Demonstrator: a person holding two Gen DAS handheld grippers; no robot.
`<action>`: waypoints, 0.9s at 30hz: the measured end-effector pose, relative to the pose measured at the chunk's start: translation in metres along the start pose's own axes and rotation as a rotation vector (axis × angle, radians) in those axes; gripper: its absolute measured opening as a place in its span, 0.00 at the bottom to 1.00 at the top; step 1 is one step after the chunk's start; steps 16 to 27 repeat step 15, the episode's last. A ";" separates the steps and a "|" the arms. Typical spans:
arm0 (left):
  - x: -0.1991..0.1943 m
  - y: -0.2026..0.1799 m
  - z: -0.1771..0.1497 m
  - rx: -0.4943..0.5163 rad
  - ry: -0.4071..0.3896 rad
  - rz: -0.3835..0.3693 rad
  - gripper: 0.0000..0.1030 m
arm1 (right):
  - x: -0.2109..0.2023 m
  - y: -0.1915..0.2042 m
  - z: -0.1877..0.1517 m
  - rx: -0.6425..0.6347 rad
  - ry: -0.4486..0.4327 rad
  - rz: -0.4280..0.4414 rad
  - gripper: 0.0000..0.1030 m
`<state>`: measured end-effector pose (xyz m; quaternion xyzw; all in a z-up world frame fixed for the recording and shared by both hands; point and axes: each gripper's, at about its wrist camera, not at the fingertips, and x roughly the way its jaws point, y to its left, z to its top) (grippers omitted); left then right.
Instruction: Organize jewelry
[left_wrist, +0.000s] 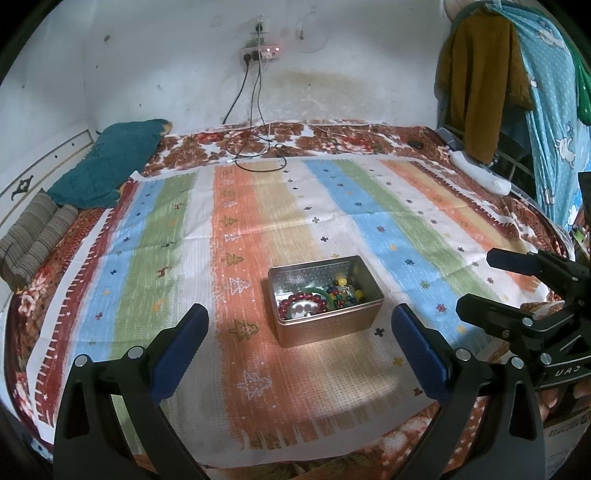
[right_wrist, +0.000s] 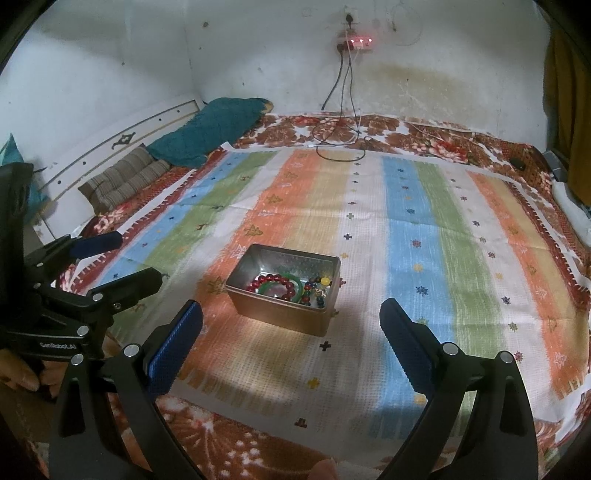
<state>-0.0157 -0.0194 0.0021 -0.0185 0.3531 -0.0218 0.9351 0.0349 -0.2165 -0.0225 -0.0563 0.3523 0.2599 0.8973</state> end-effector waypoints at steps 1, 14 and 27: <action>0.000 0.000 0.001 0.002 -0.001 -0.002 0.94 | -0.001 0.001 0.000 0.000 0.000 0.001 0.95; 0.000 0.005 0.000 -0.001 -0.009 -0.001 0.94 | -0.001 0.002 -0.001 0.003 0.001 0.000 0.95; -0.001 0.005 0.000 0.000 -0.010 0.000 0.94 | -0.001 0.002 -0.001 0.002 0.001 0.000 0.95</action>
